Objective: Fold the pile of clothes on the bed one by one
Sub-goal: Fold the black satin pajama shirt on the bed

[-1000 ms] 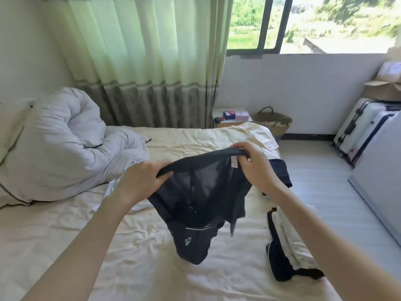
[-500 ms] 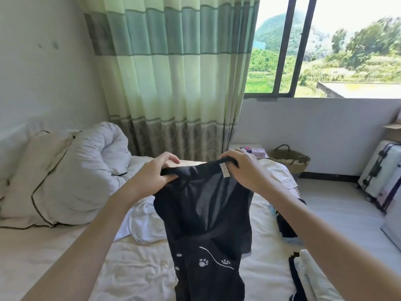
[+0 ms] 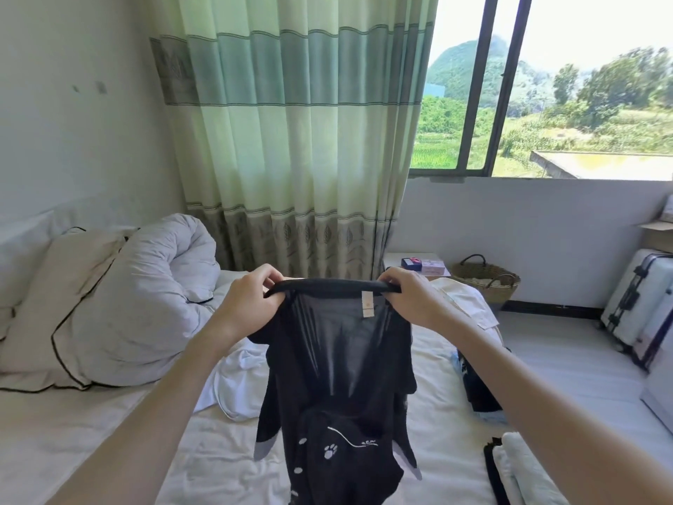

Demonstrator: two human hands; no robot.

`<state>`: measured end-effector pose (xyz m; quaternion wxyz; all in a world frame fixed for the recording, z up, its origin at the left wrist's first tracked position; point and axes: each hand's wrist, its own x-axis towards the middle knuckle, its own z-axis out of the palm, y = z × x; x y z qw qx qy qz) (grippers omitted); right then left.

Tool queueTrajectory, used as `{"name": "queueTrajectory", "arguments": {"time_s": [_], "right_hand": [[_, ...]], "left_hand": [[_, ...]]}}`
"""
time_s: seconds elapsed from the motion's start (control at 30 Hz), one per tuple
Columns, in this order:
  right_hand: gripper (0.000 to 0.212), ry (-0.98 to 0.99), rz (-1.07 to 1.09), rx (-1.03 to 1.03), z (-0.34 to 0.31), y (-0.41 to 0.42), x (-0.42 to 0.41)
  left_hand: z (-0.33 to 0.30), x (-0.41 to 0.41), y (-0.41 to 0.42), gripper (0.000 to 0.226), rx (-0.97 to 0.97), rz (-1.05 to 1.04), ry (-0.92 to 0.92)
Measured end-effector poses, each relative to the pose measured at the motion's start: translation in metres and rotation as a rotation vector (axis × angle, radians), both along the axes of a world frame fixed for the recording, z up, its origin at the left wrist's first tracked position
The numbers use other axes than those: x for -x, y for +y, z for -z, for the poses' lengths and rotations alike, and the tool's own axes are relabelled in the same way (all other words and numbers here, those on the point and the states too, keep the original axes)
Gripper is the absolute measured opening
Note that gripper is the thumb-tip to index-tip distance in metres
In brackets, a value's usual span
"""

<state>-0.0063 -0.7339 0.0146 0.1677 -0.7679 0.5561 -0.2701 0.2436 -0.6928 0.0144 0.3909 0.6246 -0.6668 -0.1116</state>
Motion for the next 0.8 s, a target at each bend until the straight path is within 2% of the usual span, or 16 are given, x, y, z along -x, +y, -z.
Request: {"name": "queueTrajectory", "arguments": {"time_s": [0.07, 0.13, 0.3, 0.37, 0.43, 0.53, 0.63, 0.8], "right_hand": [[0.016, -0.138, 0.001, -0.042, -0.006, 0.001, 0.002], [0.019, -0.157, 0.019, -0.001, -0.012, 0.005, 0.006], [0.035, -0.073, 0.009, 0.347, -0.016, 0.014, 0.018], [0.031, -0.002, 0.007, 0.391, -0.010, 0.012, 0.021], [0.026, 0.034, 0.036, 0.387, -0.005, 0.008, 0.022], [0.013, -0.010, 0.115, 0.303, -0.004, 0.002, 0.023], [0.008, -0.112, 0.133, 0.164, -0.008, 0.000, 0.027], [0.017, -0.551, 0.008, -0.228, -0.012, 0.005, 0.030]], "left_hand": [[-0.001, -0.002, 0.000, 0.015, -0.026, 0.010, 0.080], [-0.003, -0.003, -0.001, 0.011, -0.043, 0.032, 0.085], [-0.010, -0.006, -0.001, 0.008, -0.015, 0.024, -0.321], [-0.011, -0.005, 0.000, 0.004, 0.027, -0.032, -0.298], [-0.012, -0.002, -0.001, 0.012, 0.037, -0.083, -0.161], [-0.011, -0.003, -0.001, 0.014, -0.008, -0.121, 0.037], [-0.008, -0.012, 0.001, 0.012, -0.036, -0.071, 0.123], [-0.005, -0.024, 0.008, 0.007, -0.199, 0.157, 0.286]]}}
